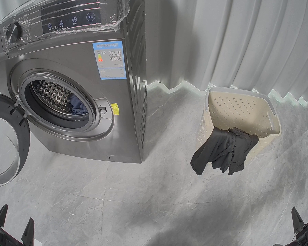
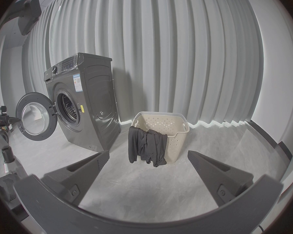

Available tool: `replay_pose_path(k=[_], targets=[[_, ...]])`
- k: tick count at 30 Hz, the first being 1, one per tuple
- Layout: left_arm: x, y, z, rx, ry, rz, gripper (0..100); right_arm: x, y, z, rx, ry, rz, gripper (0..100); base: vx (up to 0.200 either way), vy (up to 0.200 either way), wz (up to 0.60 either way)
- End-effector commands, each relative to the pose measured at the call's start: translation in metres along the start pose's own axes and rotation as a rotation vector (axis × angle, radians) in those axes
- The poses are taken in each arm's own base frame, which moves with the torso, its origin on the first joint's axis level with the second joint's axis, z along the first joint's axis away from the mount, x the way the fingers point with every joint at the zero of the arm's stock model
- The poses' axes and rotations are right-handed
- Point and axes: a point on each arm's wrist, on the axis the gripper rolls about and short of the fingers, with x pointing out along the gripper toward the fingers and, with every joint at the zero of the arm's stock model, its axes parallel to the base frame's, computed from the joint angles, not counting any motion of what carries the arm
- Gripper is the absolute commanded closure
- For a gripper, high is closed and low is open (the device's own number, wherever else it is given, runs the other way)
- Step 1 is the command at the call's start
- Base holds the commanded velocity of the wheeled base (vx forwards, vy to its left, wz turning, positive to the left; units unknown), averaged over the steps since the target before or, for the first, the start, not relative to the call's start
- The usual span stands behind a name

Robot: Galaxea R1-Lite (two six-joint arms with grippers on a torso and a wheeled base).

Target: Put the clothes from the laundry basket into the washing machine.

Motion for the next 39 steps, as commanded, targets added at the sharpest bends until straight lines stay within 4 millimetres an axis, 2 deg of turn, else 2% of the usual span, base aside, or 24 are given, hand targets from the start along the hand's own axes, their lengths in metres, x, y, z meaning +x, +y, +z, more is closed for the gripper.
replay_pose_path(k=[1,26,35,39], targets=[[0.0001,-0.0001,-0.0043,0.001,0.002,0.001,0,0.0001,0.0000,-0.0048,0.000,0.001,0.000,0,0.000,0.000,0.00],[0.0002,-0.0001,-0.0041,0.001,0.002,0.001,0,0.0002,0.0000,-0.0048,0.000,0.003,0.000,0,0.000,-0.192,0.00],[0.0002,-0.0001,-0.0043,0.001,0.003,0.001,0,0.0002,0.0000,-0.0048,0.000,0.003,0.000,0,0.000,0.000,0.00],[0.0002,-0.0001,-0.0041,0.001,0.002,0.001,0,0.0001,0.0001,-0.0048,0.000,0.001,0.001,0,0.000,-0.200,0.00]])
